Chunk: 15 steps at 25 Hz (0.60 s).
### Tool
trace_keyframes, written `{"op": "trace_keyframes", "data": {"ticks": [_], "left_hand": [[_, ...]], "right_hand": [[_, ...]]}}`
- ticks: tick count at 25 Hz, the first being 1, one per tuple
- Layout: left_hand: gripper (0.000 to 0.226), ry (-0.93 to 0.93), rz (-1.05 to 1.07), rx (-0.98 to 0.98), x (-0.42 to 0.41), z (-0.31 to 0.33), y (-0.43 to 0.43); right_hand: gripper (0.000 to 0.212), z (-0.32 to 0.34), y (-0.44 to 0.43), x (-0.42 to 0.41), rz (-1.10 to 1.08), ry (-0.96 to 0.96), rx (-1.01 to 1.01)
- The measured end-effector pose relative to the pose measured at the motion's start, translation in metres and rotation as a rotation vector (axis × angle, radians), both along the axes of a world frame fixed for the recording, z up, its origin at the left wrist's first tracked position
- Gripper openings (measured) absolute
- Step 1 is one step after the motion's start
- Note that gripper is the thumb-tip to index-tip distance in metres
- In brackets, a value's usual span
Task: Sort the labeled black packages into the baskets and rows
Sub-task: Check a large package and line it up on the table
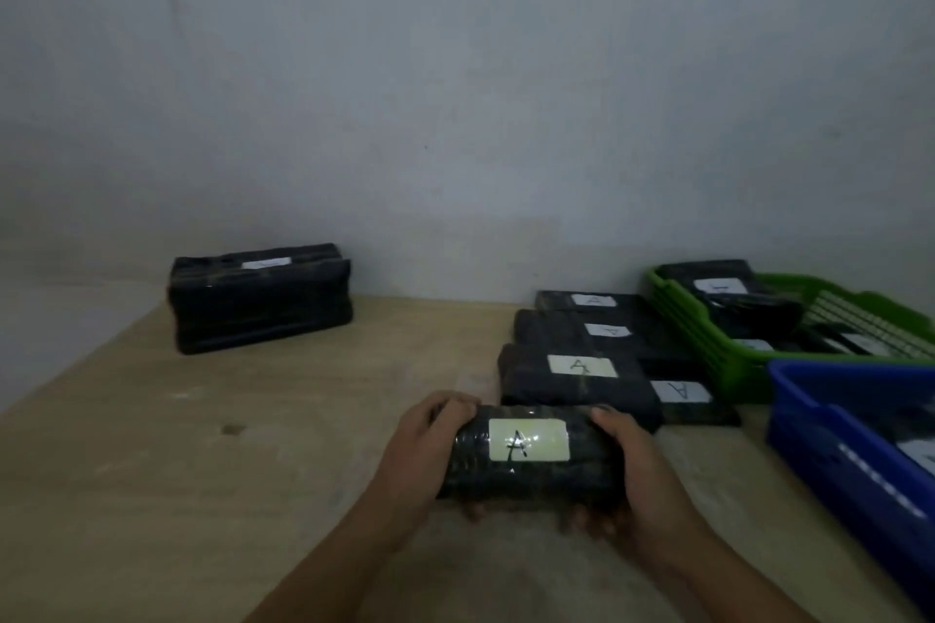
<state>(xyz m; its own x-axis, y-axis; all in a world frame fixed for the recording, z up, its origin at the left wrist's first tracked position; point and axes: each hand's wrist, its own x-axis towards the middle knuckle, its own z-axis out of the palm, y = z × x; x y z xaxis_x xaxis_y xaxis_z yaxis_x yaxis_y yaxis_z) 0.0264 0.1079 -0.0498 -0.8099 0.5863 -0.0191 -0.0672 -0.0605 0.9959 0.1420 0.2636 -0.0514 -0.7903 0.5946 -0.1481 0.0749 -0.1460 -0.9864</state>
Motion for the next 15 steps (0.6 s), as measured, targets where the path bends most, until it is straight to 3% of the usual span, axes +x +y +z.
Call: {"op": "trace_keyframes", "data": {"ticks": [5,10,15], "left_hand": [[0.012,0.061,0.014,-0.027,-0.003,-0.014,0.011],[0.026,-0.161,0.009,0.115,-0.013,-0.020,0.011],[0.035,-0.051,-0.014,0.062,-0.013,-0.027,0.017]], "right_hand": [[0.043,-0.008,0.020,-0.002,0.080,-0.052,0.124],[0.034,-0.019,0.029,-0.018,0.033,0.012,0.286],[0.037,-0.022,0.036,-0.004,0.121,0.036,0.058]]}}
